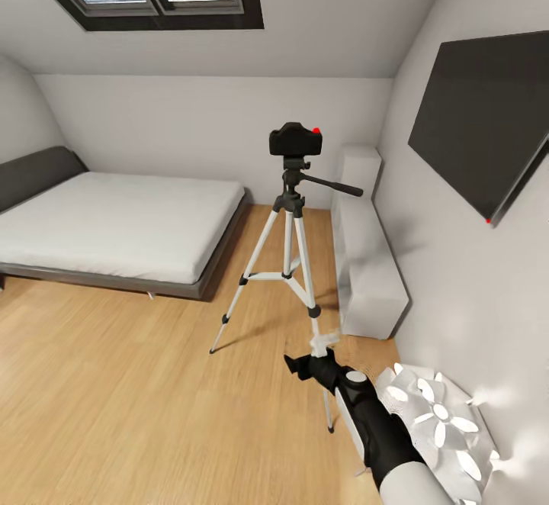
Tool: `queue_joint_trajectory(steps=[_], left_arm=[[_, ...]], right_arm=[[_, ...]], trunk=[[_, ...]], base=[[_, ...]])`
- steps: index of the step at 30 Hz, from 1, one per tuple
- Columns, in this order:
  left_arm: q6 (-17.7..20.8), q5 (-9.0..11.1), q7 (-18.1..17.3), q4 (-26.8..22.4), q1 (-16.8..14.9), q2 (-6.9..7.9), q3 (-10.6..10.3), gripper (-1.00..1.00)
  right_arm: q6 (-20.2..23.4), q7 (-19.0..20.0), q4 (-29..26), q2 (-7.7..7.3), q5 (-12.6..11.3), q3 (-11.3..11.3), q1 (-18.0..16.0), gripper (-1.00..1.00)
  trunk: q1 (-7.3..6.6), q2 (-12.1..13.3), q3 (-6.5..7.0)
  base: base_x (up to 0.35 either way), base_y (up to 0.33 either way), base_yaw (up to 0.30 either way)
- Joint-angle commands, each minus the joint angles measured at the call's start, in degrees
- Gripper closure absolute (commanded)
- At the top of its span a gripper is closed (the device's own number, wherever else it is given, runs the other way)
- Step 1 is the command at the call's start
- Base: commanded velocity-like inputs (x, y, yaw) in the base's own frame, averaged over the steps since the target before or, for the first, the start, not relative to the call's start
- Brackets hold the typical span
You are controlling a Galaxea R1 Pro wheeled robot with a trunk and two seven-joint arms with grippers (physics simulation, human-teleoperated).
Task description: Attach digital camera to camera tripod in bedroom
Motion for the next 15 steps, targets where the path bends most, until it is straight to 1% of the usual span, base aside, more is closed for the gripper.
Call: queue_joint_trajectory(steps=[1,6,10,11,13,15], left_arm=[[0.2,0.38,0.15,0.0,-0.05,0.01,-0.48,-1.0],[0.2,0.43,0.15,0.0,-0.05,0.01,-0.48,-1.0],[0.18,0.45,0.15,0.0,-0.05,0.01,-0.48,-1.0],[0.19,0.46,0.15,0.0,-0.05,0.01,-0.48,-1.0],[0.19,0.46,0.15,0.0,-0.05,0.01,-0.48,-1.0],[0.2,0.46,0.18,0.0,-0.05,0.01,-0.48,-1.0]], right_arm=[[0.25,0.27,1.56,0.03,0.6,-0.09,-0.03,-1.0],[0.19,0.12,11.22,-0.26,0.76,-0.12,-0.03,-1.0],[-0.21,-0.19,21.01,-0.67,0.89,-0.2,-0.03,-1.0],[-0.39,-0.34,25.96,-1.02,1.01,-0.22,-0.03,-1.0],[-0.61,-0.47,30.6,-1.8,1.1,-0.23,-0.03,-1.0],[-1.16,-0.53,34.8,-2.92,1.14,-0.21,-0.03,-1.0]], trunk=[[0.03,-0.11,-0.1],[0.03,-0.11,-0.1],[0.03,-0.11,-0.1],[0.03,-0.11,-0.1],[0.03,-0.11,-0.1],[0.03,-0.11,-0.1]], base=[[0.0,0.0,0.0],[0.0,0.0,0.0],[0.0,0.0,0.0],[0.0,0.0,0.0],[0.0,0.0,0.0],[0.0,0.0,0.0]])
